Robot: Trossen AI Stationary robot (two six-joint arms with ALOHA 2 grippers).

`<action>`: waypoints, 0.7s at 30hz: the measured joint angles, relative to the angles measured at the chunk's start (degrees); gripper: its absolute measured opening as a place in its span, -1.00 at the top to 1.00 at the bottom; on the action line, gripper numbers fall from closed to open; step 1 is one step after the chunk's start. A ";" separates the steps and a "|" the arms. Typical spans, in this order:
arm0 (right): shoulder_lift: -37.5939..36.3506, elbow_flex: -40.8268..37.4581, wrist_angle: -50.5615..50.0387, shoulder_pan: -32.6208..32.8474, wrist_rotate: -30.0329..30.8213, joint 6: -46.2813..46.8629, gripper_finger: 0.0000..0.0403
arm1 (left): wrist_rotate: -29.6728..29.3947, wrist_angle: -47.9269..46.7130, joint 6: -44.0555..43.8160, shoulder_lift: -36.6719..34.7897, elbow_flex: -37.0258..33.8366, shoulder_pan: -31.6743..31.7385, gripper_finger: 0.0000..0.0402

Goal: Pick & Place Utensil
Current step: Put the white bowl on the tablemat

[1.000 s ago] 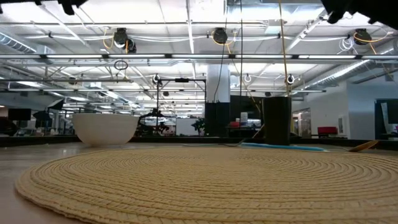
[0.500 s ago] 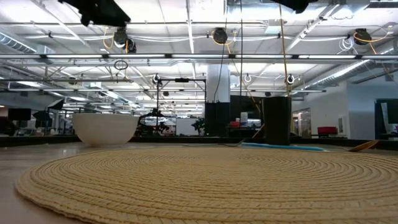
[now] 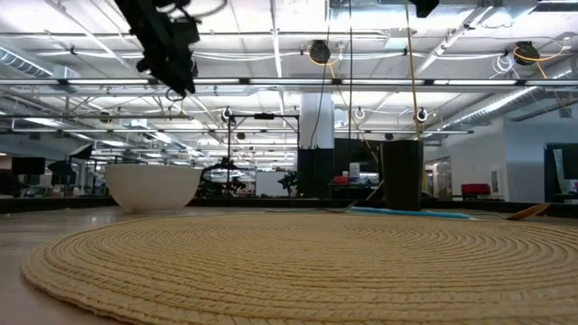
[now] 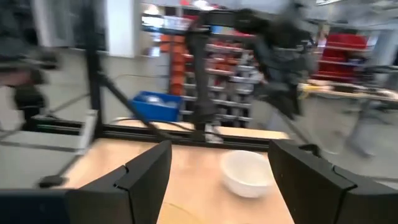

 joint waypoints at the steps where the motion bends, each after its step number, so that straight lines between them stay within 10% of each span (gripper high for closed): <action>1: 0.00 0.00 -0.26 0.00 -1.26 0.41 -0.30 | 1.56 -0.47 0.07 1.37 0.38 1.71 0.07; 21: 0.02 0.00 -8.74 0.00 -2.96 1.57 -0.30 | 9.53 -8.97 7.39 15.98 0.51 9.01 0.07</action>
